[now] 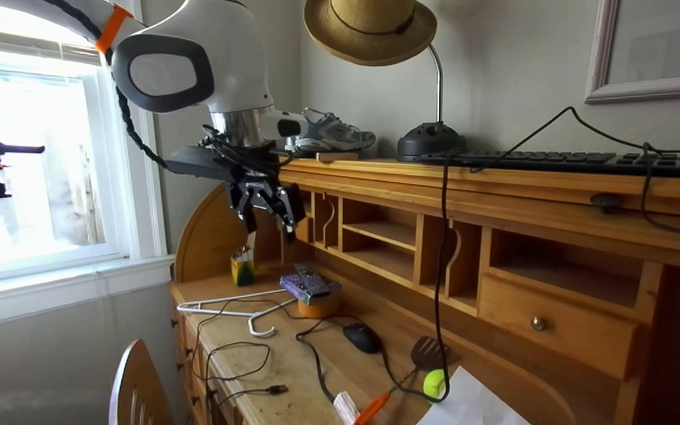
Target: Put the remote on top of the book
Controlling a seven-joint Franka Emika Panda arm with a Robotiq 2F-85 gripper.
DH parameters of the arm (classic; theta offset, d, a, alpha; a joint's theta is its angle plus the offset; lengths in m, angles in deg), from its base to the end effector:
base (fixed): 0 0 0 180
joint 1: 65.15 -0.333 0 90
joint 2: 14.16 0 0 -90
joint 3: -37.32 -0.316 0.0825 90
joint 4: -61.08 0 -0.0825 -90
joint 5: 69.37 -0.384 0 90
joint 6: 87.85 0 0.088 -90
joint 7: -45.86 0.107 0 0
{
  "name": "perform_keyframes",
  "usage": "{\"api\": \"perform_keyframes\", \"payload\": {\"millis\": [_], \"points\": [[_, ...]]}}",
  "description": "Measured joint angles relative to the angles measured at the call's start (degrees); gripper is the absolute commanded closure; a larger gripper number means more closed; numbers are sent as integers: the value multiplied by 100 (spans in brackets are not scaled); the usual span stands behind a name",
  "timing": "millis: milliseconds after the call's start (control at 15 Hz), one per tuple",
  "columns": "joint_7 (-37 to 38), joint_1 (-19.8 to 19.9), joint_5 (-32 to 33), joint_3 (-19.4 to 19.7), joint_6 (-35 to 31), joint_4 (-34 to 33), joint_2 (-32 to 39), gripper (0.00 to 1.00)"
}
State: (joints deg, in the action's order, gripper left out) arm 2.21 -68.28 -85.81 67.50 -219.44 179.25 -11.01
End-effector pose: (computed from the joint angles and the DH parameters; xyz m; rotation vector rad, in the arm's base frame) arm 0.5172 -0.2538 0.4301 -3.0498 -0.1864 -0.4165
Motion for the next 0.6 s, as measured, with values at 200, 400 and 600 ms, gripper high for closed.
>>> {"api": "perform_keyframes", "payload": {"millis": [200, 400, 600], "points": [[660, 428, 357, -601, 1254, -193, -388, 0], [773, 506, 377, -766, 1447, -203, -521, 0], [773, 543, 380, -768, 1450, -198, -499, 0]]}}
